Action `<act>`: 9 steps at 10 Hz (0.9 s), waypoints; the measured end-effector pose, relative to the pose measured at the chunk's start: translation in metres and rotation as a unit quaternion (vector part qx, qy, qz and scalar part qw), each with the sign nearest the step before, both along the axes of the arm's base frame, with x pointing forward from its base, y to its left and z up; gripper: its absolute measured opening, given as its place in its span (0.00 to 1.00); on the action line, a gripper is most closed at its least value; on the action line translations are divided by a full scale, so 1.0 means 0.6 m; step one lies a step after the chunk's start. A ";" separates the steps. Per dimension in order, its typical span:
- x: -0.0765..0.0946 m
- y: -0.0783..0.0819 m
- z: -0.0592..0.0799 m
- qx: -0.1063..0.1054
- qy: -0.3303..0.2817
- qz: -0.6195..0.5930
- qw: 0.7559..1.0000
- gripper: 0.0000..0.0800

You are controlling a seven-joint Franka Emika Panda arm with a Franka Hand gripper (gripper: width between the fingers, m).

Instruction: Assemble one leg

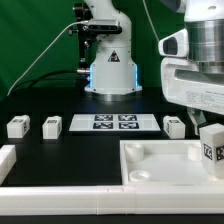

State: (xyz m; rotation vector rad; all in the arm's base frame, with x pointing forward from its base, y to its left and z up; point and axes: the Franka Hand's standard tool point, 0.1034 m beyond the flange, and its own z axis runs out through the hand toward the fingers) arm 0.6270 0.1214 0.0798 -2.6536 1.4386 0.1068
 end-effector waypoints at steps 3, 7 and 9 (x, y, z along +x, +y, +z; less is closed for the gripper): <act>0.000 -0.001 -0.001 0.001 -0.026 0.187 0.982 0.81; 0.001 -0.010 -0.003 -0.001 -0.060 0.439 0.897 0.81; 0.002 -0.016 -0.003 -0.004 -0.070 0.527 0.847 0.81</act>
Offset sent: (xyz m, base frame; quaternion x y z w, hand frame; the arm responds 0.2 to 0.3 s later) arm 0.0002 -0.0016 -0.0012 0.0017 0.0049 -0.3138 0.9495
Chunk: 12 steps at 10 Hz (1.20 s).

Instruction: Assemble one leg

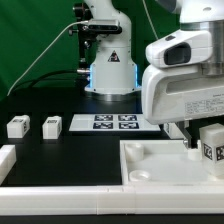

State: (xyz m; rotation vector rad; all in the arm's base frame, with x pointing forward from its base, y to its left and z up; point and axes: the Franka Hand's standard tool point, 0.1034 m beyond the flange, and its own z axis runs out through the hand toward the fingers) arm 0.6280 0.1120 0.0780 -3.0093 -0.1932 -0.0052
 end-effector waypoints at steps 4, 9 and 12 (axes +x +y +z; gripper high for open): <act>0.000 0.001 -0.001 0.000 -0.005 0.041 0.999 0.80; 0.000 0.000 -0.001 0.000 -0.005 0.040 0.999 0.36; 0.000 0.000 -0.001 0.001 -0.003 0.025 1.000 0.36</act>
Offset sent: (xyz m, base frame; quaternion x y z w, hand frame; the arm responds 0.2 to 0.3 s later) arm -0.0014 0.0030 -0.0003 0.0078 0.0055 0.0193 0.9998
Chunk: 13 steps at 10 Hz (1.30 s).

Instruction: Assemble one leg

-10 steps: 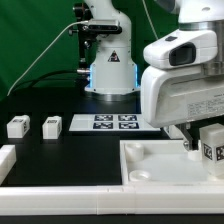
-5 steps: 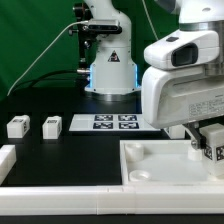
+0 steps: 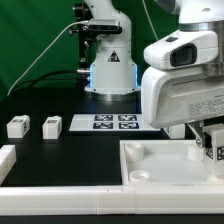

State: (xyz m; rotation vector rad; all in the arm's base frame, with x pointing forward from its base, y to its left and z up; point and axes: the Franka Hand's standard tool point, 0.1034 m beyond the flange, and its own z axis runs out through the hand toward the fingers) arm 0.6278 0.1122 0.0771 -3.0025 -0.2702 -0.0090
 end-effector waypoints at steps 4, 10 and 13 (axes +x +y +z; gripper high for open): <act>-0.001 0.002 0.000 -0.002 0.035 -0.281 0.959 0.36; -0.002 0.003 -0.002 -0.007 0.071 -0.584 0.809 0.36; -0.003 0.005 -0.002 -0.010 0.084 -0.710 0.699 0.36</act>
Offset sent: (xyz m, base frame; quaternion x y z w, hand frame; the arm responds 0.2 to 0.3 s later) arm -0.0074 0.0010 0.0026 -0.0235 0.0064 0.3413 0.9396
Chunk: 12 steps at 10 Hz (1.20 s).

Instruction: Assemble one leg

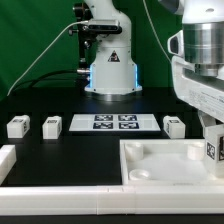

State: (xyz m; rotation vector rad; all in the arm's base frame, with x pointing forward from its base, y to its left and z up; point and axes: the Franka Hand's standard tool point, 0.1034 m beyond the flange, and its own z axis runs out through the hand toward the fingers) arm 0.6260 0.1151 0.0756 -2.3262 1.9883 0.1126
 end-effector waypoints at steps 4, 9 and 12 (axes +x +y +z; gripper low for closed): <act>-0.001 0.001 -0.001 0.000 -0.002 0.017 1.000 0.62; 0.000 -0.002 -0.002 -0.001 -0.025 0.245 0.969 0.81; 0.001 -0.003 -0.001 -0.001 -0.043 0.413 0.910 0.81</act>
Offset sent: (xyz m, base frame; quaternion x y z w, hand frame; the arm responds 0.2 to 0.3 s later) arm 0.0002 -0.0008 -0.0006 0.0030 0.0025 -0.1123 0.9937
